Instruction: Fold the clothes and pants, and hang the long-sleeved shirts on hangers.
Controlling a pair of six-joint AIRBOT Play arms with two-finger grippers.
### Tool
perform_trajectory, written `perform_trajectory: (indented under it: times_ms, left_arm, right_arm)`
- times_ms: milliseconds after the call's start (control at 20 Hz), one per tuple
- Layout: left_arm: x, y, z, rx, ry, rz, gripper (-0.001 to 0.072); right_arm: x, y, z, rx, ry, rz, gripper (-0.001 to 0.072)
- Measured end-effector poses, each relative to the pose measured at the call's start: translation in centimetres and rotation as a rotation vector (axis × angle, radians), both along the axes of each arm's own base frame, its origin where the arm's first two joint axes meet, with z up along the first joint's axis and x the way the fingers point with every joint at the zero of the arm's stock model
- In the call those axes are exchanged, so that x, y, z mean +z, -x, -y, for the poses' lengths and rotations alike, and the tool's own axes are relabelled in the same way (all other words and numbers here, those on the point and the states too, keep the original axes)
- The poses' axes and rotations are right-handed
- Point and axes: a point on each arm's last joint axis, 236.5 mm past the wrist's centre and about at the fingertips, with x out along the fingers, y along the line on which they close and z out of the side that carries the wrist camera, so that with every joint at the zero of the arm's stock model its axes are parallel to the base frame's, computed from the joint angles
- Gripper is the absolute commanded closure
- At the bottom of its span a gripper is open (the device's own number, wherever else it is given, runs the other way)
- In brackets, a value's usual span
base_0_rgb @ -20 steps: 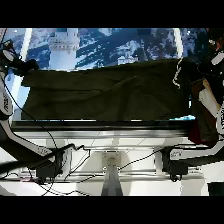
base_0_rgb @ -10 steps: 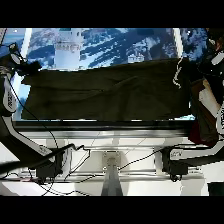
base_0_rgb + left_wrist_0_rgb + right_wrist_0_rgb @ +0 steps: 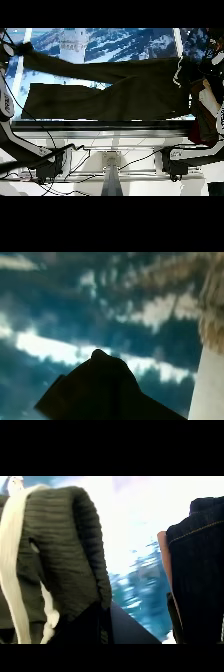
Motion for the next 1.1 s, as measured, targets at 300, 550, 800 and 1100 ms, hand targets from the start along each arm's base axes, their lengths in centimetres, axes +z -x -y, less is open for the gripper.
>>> perform_trajectory:
  times_ms: [300, 550, 800, 1100]
  left_arm:
    - [8.7, 1.7, 0.1, -0.002, -0.077, 0.109, 0.0697]
    - [-4.3, 9.3, -0.1, -0.007, -0.059, -0.347, 0.0586]
    - [-13.7, 15.9, -0.6, 0.052, 0.035, -0.597, -0.0001]
    - [-13.5, 15.1, -1.9, 0.233, 0.159, -0.473, 0.0004]
  right_arm:
    - [0.6, -1.0, 0.5, -0.008, 0.022, 0.049, 0.0682]
    - [0.5, -1.6, 0.9, -0.014, 0.033, 0.073, 0.0682]
    - [0.2, -1.6, 0.9, -0.016, 0.034, 0.076, 0.0682]
    - [0.2, -1.7, 0.9, -0.018, 0.033, 0.079, 0.0682]
